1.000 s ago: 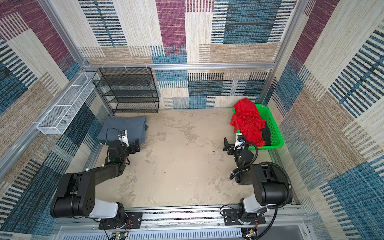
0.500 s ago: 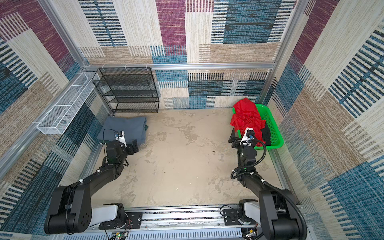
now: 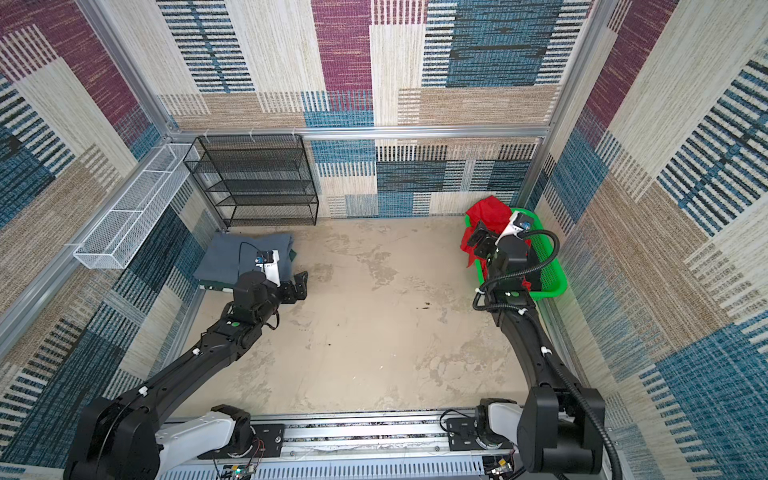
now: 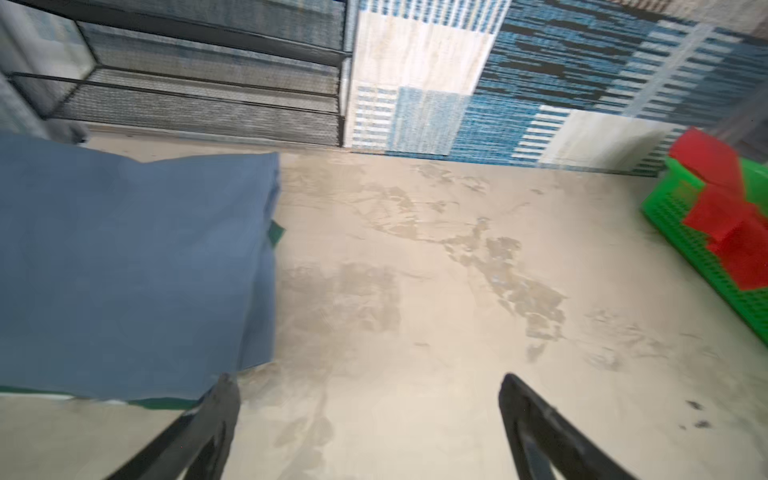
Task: Fold and stack the t-shirts
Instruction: 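Grasp the red t-shirt in the basket with the right gripper while the left arm advances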
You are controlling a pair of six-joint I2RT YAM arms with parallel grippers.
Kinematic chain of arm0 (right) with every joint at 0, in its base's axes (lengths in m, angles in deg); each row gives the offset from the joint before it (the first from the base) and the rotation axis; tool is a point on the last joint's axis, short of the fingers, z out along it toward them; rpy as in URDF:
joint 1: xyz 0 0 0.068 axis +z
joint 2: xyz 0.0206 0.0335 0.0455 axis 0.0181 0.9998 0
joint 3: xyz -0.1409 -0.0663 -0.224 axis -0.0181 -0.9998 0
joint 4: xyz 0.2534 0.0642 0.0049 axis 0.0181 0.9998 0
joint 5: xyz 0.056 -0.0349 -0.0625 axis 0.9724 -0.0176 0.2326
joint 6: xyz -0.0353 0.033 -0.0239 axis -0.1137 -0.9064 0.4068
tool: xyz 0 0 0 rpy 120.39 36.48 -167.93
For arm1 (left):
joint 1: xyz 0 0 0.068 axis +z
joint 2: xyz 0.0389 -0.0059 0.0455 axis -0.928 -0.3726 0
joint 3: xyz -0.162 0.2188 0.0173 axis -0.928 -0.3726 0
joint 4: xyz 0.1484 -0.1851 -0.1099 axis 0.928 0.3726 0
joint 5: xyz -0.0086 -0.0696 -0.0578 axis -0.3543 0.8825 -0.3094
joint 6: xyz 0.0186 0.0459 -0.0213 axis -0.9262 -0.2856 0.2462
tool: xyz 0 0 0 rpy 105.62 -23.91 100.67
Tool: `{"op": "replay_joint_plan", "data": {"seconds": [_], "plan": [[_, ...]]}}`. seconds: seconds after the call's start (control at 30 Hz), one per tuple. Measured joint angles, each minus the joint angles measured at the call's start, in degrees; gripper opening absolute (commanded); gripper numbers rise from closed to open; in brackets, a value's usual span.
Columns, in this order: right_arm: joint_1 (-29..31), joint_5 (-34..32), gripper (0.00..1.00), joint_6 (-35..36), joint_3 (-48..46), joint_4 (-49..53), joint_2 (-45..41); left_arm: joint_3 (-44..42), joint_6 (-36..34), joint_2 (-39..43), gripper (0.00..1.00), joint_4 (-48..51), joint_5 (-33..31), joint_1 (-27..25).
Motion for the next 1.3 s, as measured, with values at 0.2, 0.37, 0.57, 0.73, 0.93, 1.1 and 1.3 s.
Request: {"op": "replay_joint_plan", "data": {"seconds": [0.2, 0.37, 0.57, 0.73, 0.93, 1.1, 1.3], "plan": [[-1.4, 2.6, 0.98, -0.5, 11.9, 12.4, 12.2, 8.2, 2.6, -4.5, 0.95, 5.2, 6.0, -5.7], [-2.8, 5.3, 1.0, 0.2, 18.9, 17.0, 20.8, 11.0, 4.2, -6.6, 0.94, 7.0, 11.3, -7.7], [-7.2, 8.5, 0.87, -0.5, 24.2, 18.3, 28.4, 11.1, 5.7, -7.1, 0.94, 8.1, 14.5, -8.6], [-9.3, 14.1, 0.71, -2.0, 27.8, 18.3, 34.6, 11.1, 5.8, -7.1, 0.93, 8.5, 15.1, -8.8], [-9.4, 20.3, 0.64, -3.4, 32.6, 18.3, 40.7, 11.1, 5.8, -7.0, 0.93, 8.5, 15.7, -8.8], [-9.4, 22.6, 0.62, -4.9, 35.2, 18.3, 44.2, 11.1, 5.8, -7.1, 0.93, 8.5, 15.8, -8.9], [-9.5, 24.1, 0.41, -7.1, 35.5, 18.3, 46.4, 10.6, 5.7, -6.3, 0.93, 8.6, 15.7, -8.9]]}}
